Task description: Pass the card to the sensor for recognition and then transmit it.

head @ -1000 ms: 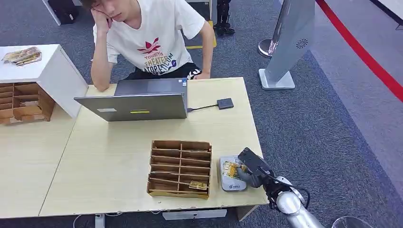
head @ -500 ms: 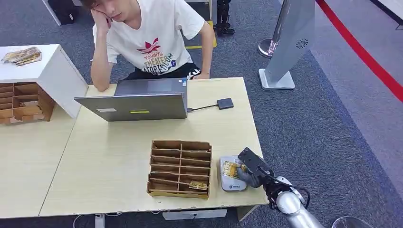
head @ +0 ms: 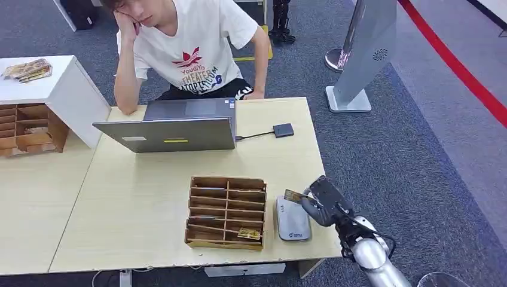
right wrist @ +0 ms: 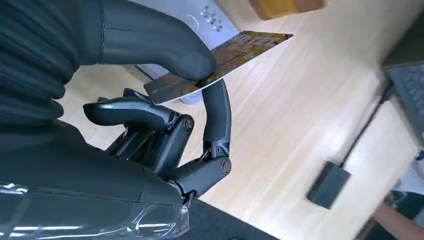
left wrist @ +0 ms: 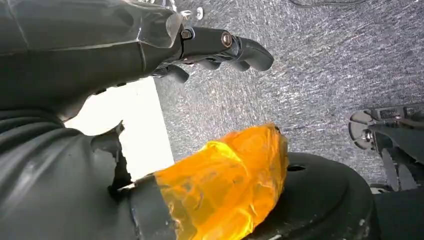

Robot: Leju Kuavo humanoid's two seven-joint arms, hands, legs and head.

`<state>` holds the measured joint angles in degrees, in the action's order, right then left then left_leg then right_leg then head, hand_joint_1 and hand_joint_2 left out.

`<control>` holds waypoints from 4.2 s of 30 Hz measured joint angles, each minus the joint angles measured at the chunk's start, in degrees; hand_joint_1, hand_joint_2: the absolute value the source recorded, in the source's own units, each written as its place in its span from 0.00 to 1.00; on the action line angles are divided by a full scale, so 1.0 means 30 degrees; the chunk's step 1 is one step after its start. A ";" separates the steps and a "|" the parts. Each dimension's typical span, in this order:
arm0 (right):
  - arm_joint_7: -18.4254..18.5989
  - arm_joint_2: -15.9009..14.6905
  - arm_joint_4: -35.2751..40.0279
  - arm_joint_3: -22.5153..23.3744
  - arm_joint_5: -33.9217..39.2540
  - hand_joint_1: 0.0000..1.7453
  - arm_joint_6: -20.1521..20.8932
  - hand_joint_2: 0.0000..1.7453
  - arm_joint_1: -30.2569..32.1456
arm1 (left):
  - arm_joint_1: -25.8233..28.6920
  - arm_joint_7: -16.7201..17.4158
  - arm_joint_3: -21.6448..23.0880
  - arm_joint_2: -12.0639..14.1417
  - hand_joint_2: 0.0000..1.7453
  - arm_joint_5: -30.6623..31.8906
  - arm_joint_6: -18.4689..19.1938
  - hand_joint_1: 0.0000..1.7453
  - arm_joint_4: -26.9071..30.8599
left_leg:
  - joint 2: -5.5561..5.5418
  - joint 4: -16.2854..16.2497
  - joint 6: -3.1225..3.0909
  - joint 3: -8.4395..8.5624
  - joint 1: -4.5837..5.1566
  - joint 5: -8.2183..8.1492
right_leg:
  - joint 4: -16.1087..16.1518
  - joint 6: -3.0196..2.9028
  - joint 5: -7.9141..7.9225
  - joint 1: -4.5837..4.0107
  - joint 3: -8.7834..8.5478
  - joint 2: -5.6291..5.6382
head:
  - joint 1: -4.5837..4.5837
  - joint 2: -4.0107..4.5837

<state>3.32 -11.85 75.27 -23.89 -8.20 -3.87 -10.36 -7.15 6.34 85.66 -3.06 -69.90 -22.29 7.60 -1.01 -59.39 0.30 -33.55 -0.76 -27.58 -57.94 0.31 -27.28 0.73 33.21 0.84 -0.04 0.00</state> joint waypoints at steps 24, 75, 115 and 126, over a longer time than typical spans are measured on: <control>-0.1042 0.0554 0.4636 -0.0117 -0.1598 1.00 -0.2005 1.00 -0.0491 | -0.0032 -0.0153 0.0058 -0.0022 0.00 0.0226 0.0131 0.00 -0.0007 | 0.0003 0.0001 0.0000 -0.0011 -0.0002 0.0003 | -0.0004 0.0000 0.0001 -0.0001 0.0006 0.0003 | 0.0000 0.0000; 0.4539 0.7104 -0.3686 -0.3446 -2.2652 0.00 -0.6033 1.00 -0.8224 | -0.1727 0.2638 0.1064 -0.0772 0.00 0.5763 0.1763 0.00 -0.0007 | -0.0022 0.0001 0.0015 -0.0025 -0.0006 0.0035 | -0.0018 -0.0004 0.0002 -0.0002 0.0022 0.0004 | 0.0000 0.0000; -0.0722 0.4554 0.7156 -0.4808 -1.2406 1.00 -0.6434 1.00 0.0945 | -0.0746 0.1027 -0.0051 -0.0641 0.00 0.2703 0.0860 0.00 -0.0007 | -0.0007 0.0006 0.0013 -0.0031 -0.0010 0.0004 | -0.0007 -0.0007 -0.0007 -0.0002 0.0040 0.0010 | 0.0000 0.0000; -0.0038 0.4255 0.6458 -0.5107 -1.5247 0.59 -0.6557 1.00 0.1545 | -0.0742 0.1049 -0.0066 -0.0634 0.00 0.2637 0.0809 0.00 -0.0007 | -0.0003 0.0007 0.0013 -0.0033 -0.0009 0.0005 | -0.0008 -0.0007 -0.0007 -0.0003 0.0036 0.0010 | 0.0000 0.0000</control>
<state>3.21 0.92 94.64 -39.21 -53.94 -23.54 -5.73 -9.37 9.48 85.46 -4.96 -61.99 -19.87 7.58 -1.02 -59.36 0.34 -33.64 -0.79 -27.56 -57.97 0.29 -27.30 0.72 33.32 0.87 -0.04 0.00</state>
